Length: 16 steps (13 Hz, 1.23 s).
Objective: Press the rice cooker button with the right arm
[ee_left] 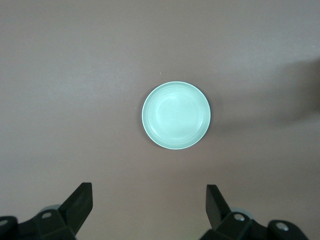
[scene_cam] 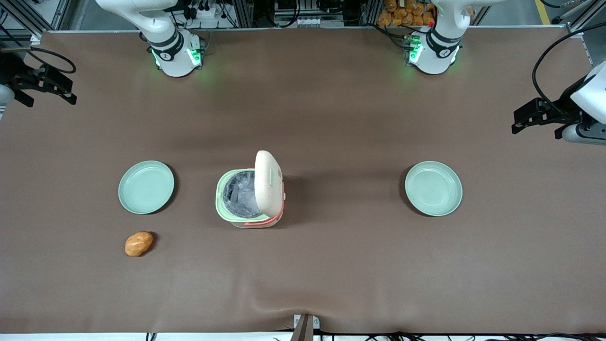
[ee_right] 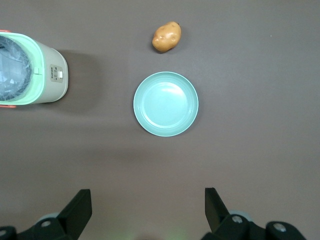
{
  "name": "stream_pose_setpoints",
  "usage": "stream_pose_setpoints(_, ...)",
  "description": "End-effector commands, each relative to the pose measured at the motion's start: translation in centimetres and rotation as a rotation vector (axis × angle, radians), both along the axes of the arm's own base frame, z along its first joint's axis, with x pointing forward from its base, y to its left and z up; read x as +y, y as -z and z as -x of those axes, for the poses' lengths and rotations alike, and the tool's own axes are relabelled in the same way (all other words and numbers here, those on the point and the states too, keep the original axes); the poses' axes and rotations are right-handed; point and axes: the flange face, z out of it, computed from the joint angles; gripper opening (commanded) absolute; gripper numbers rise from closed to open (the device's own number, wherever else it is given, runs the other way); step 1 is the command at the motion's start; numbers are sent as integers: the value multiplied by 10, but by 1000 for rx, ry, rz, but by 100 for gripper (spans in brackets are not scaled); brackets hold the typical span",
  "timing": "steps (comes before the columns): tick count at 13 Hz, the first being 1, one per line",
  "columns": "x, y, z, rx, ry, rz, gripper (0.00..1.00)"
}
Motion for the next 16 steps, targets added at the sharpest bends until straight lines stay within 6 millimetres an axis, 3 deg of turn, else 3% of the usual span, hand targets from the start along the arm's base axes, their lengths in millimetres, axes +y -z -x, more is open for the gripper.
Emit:
stream_pose_setpoints(1,-11,-7,4,-23,-41,5,100)
stream_pose_setpoints(16,-9,-13,-1,-21,-22,-17,100)
